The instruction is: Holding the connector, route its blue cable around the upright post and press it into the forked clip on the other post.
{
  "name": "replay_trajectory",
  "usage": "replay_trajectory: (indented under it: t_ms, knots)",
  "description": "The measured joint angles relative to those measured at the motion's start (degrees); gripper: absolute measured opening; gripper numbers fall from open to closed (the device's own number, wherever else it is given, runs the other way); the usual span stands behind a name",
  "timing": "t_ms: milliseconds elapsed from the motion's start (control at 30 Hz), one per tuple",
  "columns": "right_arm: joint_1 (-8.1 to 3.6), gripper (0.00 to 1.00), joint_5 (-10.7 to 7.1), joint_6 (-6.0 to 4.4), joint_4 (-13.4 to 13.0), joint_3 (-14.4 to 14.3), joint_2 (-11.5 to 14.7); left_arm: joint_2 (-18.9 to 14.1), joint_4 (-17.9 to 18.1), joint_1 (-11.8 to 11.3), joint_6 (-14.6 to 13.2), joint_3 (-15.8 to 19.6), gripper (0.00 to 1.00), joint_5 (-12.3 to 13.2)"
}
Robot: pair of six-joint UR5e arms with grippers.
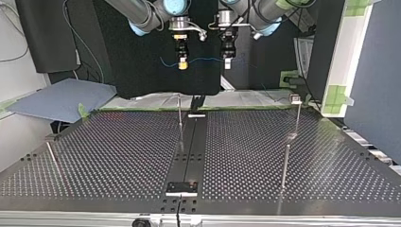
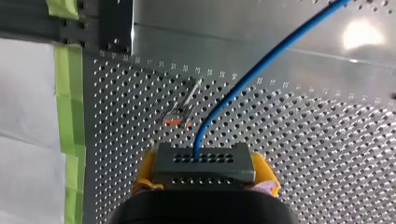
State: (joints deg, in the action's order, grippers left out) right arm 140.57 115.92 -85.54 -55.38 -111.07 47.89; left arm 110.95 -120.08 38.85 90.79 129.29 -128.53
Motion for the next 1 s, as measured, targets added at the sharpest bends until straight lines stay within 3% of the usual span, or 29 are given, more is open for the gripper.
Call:
replay_trajectory:
  t_ms: [167, 333, 433, 500, 700, 1000]
  knots:
    - [-0.12, 0.00, 1.17, -0.69, -0.14, 0.45, 0.08, -0.07, -0.86, -0.59, 0.30, 0.26, 0.00, -0.10]
    - [-0.15, 0.00, 3.17, -3.17, 1.11, 2.19, 2.31, -2.06, -1.04, -1.32, 1.44, 0.29, 0.00, -0.14]
    - [-0.42, 0.00, 3.35, -4.47, 1.88, 2.52, 3.85, -3.53, -1.42, -2.25, 1.85, 0.28, 0.00, 0.32]
    - [-0.55, 0.00, 3.25, -4.80, 2.44, 2.59, 4.77, -4.59, -2.18, -3.16, 2.02, 0.28, 0.00, 1.10]
    - [-1.19, 0.00, 1.96, -4.90, 5.22, 2.63, 7.89, -7.37, -4.44, -5.86, 1.99, 0.19, 0.00, 2.93]
    - [-2.54, 0.00, -2.34, -4.56, 9.86, 4.29, 12.55, -9.73, -6.86, -8.30, 2.09, -2.69, 0.00, 4.14]
